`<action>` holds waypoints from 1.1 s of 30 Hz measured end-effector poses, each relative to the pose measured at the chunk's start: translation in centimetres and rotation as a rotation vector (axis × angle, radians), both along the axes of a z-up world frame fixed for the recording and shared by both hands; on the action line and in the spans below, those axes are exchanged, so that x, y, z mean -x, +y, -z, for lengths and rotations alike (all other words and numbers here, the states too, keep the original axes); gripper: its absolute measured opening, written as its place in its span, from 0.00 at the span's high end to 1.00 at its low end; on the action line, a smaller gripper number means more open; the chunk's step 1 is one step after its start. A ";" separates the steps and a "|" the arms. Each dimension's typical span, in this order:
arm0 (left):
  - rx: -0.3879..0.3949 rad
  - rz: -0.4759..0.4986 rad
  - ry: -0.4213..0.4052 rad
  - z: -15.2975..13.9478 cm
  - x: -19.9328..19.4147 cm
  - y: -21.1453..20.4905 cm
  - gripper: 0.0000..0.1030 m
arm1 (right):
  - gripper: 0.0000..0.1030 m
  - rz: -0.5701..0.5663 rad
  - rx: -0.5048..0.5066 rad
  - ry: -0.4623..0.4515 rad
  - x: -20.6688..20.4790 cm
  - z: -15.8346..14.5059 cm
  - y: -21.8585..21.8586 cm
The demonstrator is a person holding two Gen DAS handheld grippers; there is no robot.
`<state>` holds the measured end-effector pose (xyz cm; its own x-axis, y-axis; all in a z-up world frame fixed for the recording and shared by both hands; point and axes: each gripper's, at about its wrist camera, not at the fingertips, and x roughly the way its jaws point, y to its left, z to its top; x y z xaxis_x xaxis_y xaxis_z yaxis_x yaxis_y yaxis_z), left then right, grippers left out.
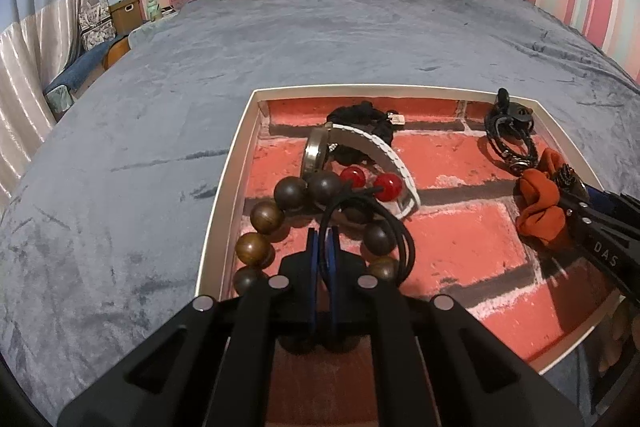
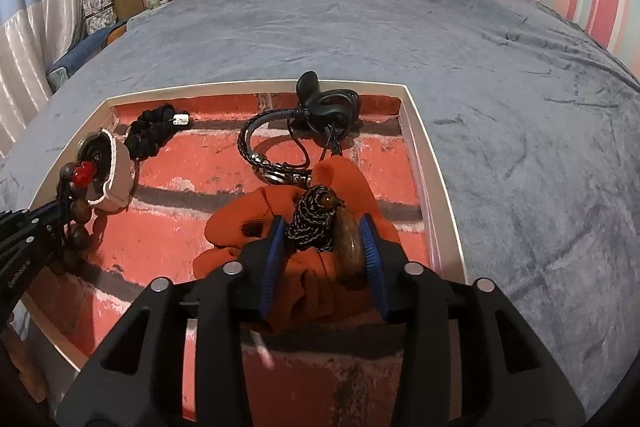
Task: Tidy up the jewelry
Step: 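Open both tools to release hair tie and pendant, then withdraw, then move left tool to red string charm while right tool approaches cream flower scrunchie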
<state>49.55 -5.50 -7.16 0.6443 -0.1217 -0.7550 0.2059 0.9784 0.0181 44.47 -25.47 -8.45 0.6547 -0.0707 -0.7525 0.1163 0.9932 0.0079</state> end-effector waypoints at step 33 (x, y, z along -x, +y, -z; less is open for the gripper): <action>0.069 -0.072 -0.079 -5.6 11.1 3.3 0.15 | 0.04 -0.032 0.070 -0.120 11.8 -6.6 -4.8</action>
<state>38.50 -2.22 -1.54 0.7106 -0.1232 -0.6927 0.1358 0.9900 -0.0368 32.69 -30.25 -1.86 0.7426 -0.0979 -0.6626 0.0873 0.9950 -0.0491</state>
